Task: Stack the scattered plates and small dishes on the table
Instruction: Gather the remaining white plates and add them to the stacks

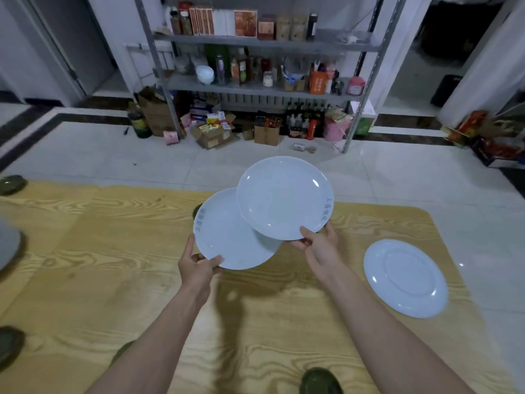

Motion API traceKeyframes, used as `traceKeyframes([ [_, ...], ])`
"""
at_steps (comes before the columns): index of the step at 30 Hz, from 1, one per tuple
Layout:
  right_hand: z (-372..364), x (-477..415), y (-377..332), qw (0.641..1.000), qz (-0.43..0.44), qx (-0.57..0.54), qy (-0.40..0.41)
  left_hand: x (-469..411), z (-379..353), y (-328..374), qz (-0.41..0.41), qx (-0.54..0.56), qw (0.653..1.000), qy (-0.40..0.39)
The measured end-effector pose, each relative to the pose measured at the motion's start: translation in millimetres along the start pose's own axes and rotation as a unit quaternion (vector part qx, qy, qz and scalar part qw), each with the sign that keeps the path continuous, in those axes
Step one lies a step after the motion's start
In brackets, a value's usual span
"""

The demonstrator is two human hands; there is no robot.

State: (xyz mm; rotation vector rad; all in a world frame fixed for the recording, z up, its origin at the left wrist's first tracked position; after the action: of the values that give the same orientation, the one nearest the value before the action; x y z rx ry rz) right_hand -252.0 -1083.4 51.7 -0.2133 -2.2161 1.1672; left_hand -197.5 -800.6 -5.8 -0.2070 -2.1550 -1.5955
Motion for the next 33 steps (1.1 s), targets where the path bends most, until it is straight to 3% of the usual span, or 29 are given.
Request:
traceKeyframes([
  [11, -83.4, 62.7, 36.1, 0.997, 0.002, 0.020, -0.073, 48.9, 108.7, 63.3, -0.067, 0.061, 0.995, 0.052],
  [24, -212.8, 195.2, 163.3, 0.990, -0.030, 0.034, -0.133, 101.7, 335.5, 112.2, -0.103, 0.128, 0.979, 0.123],
  [33, -309.1, 236.5, 232.0, 0.979, -0.058, 0.060, -0.185, 108.6, 455.9, 148.8, -0.132, 0.149, 0.963, 0.180],
])
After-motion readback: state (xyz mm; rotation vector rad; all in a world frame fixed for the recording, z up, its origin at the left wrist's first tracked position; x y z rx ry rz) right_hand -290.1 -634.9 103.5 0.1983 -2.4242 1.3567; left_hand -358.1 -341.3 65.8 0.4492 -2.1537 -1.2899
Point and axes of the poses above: each hand's wrist, its own x-axis away from the middle knuckle, its own z-axis out of the back of the hand, y = z × x, the point moved 9 cm from there along -x, towards the middle knuckle, and after that the axes turned 6 degrees about x, right-handed, at the moved point
